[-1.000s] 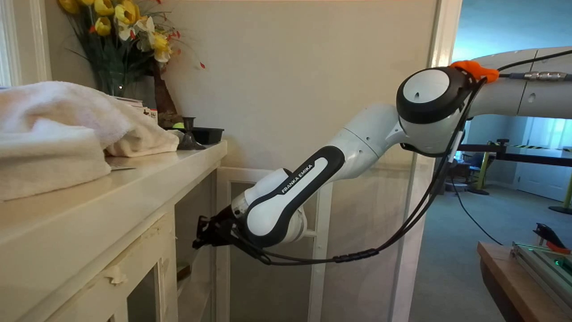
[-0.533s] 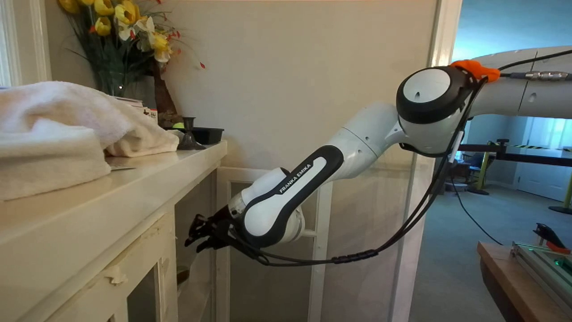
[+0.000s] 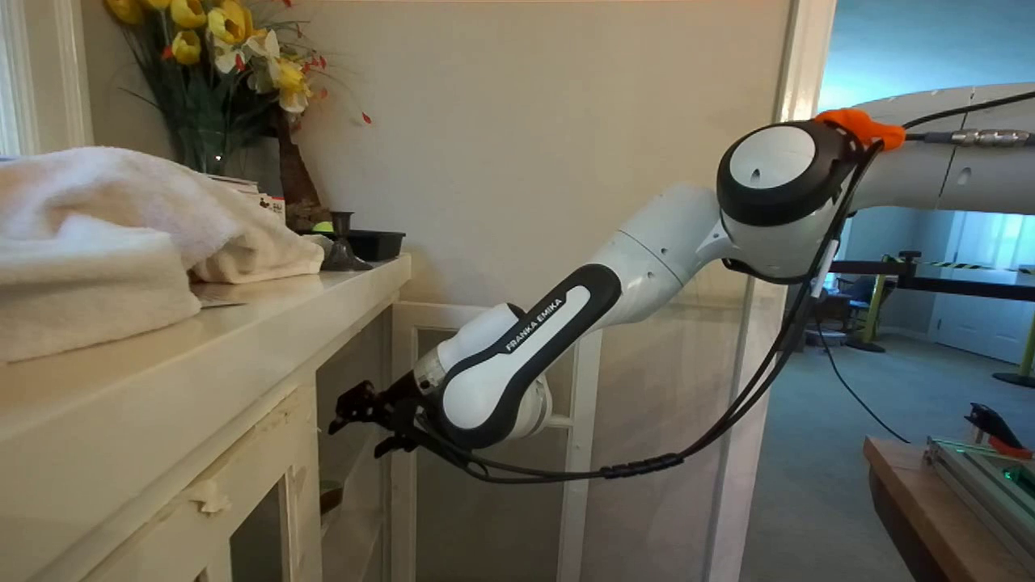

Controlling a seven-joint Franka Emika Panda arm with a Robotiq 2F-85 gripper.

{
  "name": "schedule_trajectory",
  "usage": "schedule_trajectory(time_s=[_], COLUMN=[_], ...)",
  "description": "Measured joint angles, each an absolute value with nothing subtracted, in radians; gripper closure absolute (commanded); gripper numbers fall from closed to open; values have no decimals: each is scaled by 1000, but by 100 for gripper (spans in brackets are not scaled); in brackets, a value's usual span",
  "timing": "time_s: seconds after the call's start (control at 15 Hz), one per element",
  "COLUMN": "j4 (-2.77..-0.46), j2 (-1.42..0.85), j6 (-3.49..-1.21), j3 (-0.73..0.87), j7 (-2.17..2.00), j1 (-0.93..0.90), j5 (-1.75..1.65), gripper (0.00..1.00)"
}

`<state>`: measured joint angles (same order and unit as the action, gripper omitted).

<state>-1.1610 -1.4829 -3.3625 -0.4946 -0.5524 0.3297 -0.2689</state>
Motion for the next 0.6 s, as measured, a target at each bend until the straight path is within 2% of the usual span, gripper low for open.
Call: schedule_trajectory(time_s=[0.6], j4=[-1147], j2=[-1481], j6=[-3442], j3=[-509], j7=[-514], j1=[319], j5=[-275], gripper=[0])
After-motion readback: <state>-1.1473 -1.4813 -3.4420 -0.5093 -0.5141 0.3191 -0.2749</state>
